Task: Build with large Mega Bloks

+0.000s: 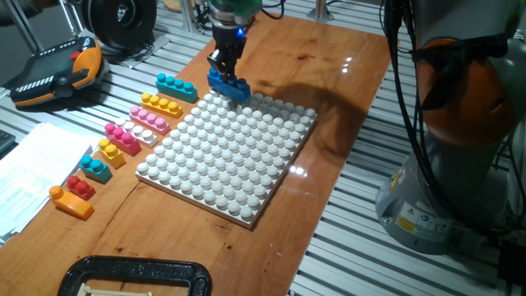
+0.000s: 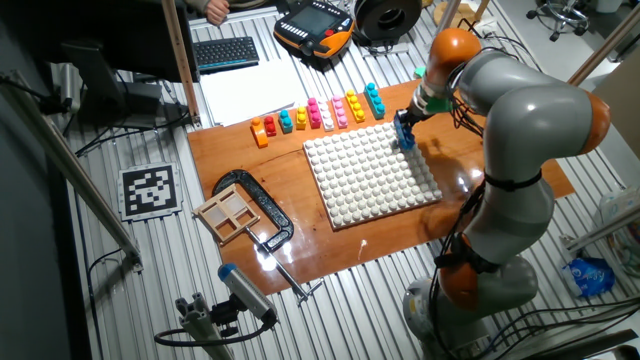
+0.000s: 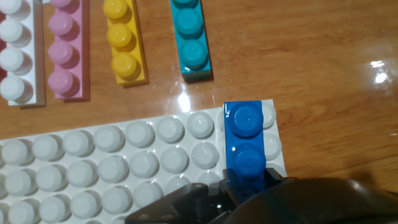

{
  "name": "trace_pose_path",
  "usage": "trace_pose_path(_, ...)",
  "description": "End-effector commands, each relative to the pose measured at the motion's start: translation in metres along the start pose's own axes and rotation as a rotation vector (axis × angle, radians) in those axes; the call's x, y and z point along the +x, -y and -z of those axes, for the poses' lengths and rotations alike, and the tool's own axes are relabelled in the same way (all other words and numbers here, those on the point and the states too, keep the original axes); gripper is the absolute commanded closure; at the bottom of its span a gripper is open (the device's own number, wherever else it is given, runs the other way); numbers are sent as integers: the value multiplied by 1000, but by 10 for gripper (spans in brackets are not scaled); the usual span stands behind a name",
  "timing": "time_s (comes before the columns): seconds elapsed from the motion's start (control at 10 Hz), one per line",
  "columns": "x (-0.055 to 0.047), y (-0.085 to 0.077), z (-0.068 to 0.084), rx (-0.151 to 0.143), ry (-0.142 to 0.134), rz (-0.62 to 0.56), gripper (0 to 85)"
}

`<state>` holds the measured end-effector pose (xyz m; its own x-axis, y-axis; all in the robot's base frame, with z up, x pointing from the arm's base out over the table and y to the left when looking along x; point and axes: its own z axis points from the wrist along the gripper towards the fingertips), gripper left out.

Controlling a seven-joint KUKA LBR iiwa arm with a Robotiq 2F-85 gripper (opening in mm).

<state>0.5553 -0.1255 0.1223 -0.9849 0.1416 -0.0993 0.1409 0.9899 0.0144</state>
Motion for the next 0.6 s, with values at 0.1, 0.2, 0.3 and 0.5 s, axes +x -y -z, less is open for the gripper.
trace_pose_path(0.1, 3, 0, -3, -2, 2, 1, 850)
trace_pose_path(0.2, 4, 1, -5, -1, 4, 6, 850)
trace_pose_path(0.3, 5, 2, -5, -1, 4, 8, 850)
trace_pose_path(0.5, 8, 2, -4, -1, -2, 4, 850)
